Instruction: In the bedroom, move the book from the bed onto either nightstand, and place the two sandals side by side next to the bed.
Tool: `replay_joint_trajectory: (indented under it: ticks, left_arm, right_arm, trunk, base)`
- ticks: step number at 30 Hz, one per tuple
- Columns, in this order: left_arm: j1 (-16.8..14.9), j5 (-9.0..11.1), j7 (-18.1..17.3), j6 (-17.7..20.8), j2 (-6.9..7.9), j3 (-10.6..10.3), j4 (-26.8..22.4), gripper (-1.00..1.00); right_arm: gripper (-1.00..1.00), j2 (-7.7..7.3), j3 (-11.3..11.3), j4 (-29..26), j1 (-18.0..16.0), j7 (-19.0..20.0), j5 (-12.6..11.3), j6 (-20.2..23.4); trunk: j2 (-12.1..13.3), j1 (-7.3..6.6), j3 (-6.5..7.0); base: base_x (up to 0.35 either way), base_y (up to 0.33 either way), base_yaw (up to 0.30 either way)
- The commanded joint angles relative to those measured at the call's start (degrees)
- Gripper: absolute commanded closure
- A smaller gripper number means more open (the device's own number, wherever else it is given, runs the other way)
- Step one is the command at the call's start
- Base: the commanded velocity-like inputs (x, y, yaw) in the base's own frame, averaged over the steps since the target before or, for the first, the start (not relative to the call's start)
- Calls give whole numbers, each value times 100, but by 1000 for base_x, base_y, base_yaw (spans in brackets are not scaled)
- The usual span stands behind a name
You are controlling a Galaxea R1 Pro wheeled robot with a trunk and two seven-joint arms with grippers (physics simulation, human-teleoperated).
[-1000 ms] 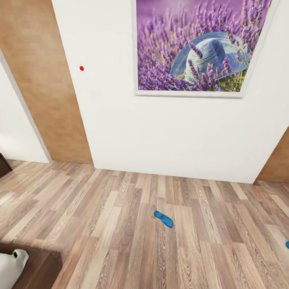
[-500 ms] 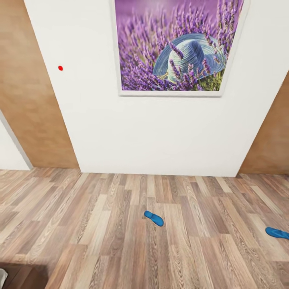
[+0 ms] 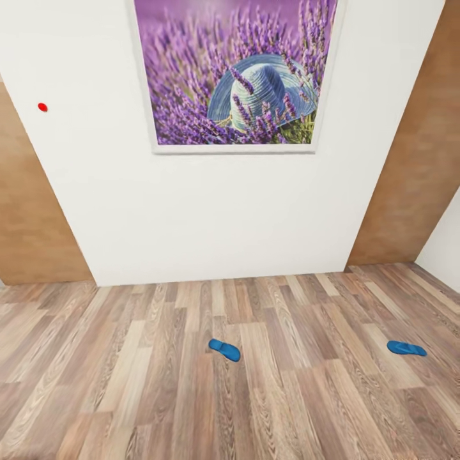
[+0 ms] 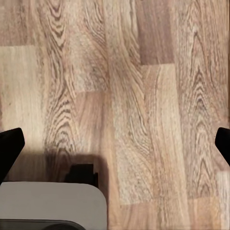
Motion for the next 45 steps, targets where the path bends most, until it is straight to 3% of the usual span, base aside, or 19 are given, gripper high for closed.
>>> replay_joint_trajectory:
  ticks: [1,13,20,45]
  left_arm:
    - [0,-3,3,-15,0,1,-1,-100]
    - [2,-3,-1,-15,0,-6,-1,-100]
    - [1,-3,-6,-15,0,-6,-1,-100]
    - [2,-3,-6,-15,0,-6,-1,-100]
  right_arm:
    - [-100,-2,-1,6,-5,2,-3,-19]
    - [-100,8,2,6,-5,-5,18,-27]
    - [-100,2,2,6,-2,-6,23,-28]
    - [-100,8,9,6,-3,-6,32,-28]
  trunk:
    - [-2,2,-5]
    - [-2,2,-5]
    - [-2,2,-5]
    - [-2,2,-5]
  base:
    - [270,0,-282]
    - [263,-45,-182]
    - [33,-8,-99]
    - [1,0,-278]
